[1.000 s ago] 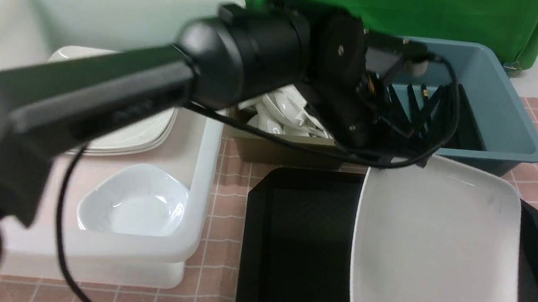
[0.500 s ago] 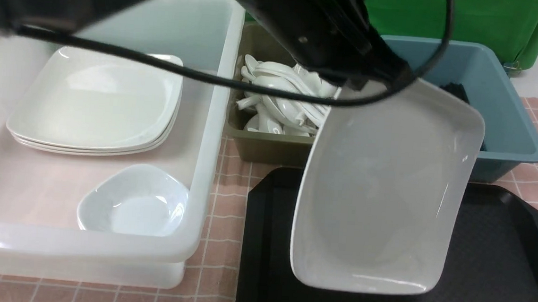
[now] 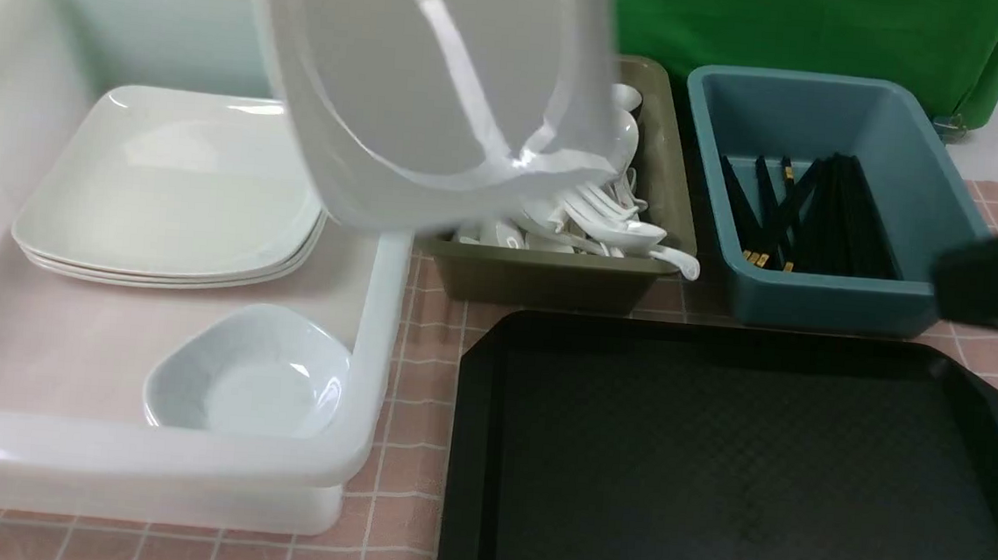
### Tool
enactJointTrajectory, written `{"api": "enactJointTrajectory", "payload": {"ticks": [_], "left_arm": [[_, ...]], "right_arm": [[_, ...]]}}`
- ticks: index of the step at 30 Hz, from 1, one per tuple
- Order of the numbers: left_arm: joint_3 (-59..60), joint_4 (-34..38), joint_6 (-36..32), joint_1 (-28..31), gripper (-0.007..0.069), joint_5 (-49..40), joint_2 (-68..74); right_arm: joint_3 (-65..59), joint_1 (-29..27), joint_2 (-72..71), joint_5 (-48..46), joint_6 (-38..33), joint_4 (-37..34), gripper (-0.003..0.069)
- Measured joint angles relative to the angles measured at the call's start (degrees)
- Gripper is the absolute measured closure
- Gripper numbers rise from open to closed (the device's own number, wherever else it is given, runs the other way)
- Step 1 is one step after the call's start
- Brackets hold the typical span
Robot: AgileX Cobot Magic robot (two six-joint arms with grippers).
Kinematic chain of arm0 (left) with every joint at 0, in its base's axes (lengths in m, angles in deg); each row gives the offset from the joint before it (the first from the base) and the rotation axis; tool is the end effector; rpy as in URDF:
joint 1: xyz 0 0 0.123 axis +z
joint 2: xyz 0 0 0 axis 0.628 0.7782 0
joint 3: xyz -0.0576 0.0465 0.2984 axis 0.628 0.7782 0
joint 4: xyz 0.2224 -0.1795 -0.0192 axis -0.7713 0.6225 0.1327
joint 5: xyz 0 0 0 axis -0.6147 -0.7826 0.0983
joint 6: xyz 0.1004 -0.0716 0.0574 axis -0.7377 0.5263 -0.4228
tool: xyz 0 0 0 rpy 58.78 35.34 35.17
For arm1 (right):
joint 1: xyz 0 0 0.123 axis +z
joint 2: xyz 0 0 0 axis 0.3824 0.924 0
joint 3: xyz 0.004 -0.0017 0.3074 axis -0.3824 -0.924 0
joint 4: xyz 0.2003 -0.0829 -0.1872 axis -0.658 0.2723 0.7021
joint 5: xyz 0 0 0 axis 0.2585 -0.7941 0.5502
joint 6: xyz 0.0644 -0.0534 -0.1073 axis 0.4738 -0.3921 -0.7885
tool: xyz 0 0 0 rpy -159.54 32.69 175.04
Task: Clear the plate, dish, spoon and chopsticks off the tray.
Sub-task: Use the left arm to put the plate into the large storage box on the left
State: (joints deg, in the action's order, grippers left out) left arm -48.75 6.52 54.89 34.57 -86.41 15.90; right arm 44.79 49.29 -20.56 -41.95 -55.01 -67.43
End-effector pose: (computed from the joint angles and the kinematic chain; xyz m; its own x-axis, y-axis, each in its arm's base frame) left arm 0.3768 -0.0518 0.5066 -0.4841 -0.0605 -0.8729 0.1780 0.9699 -0.1660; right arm 0.2234 0.1492 0.4582 -0.3740 -0.3858 -0.8434 -0.6947 0.7190 -0.0208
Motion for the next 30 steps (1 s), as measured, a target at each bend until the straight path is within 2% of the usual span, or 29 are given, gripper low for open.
{"api": "enactJointTrajectory", "payload": {"ticks": [4, 6, 7, 8, 9, 10, 11, 17, 19, 20, 21, 23, 30], "left_arm": [[0.2, 7.8, -3.4, 15.3, 0.0603, 0.3, 0.5], [0.7, 11.1, -5.0, 19.6, 0.0602, 0.8, 1.1], [2.6, 16.5, -7.0, 25.1, 0.0601, 2.6, 2.1], [4.1, 19.5, -8.1, 27.6, 0.0601, 3.9, 2.8], [4.4, 19.4, -8.1, 27.6, 0.0601, 4.2, 2.9], [7.4, 24.0, -9.9, 30.9, 0.0601, 6.8, 4.3], [9.6, 25.5, -10.5, 32.0, 0.0601, 8.2, 4.9], [23.1, 32.4, -14.0, 33.3, 0.0599, 20.8, 9.1], [27.8, 37.8, -17.0, 33.0, 0.0599, 24.8, 10.6], [28.2, 37.8, -17.4, 33.0, 0.0598, 25.1, 10.8], [30.1, 41.4, -20.0, 32.6, 0.0599, 27.1, 11.6], [31.6, 44.0, -22.1, 31.7, 0.0599, 29.5, 13.0], [32.1, 44.7, -23.2, 27.8, 0.0599, 32.7, 16.9]], "right_arm": [[6.1, 3.8, 6.0, 0.0, -0.9, -0.8, 0.0629], [7.9, 5.6, 7.9, 0.0, -1.2, -0.8, 0.0629], [10.1, 8.5, 10.4, 0.0, -1.3, -0.6, 0.0629], [11.2, 10.0, 12.0, 0.0, -1.2, -0.4, 0.0629], [11.4, 10.0, 12.3, 0.0, -1.2, -0.3, 0.0629], [13.2, 12.4, 14.8, 0.0, -1.2, -0.2, 0.0629], [13.8, 13.3, 15.8, 0.0, -1.2, 0.0, 0.0629], [15.7, 16.3, 19.8, 0.0, -1.0, 0.4, 0.0629], [15.7, 16.4, 20.3, -0.2, -0.3, 0.5, 0.0629], [15.7, 16.4, 20.3, -0.2, -0.3, 0.5, 0.0629], [15.7, 16.4, 20.3, -0.2, 0.0, 0.6, 0.0629], [15.7, 16.4, 20.3, -0.4, 0.2, 0.7, 0.0629], [15.7, 16.4, 20.3, -0.5, 0.4, 0.7, 0.0629]]}}
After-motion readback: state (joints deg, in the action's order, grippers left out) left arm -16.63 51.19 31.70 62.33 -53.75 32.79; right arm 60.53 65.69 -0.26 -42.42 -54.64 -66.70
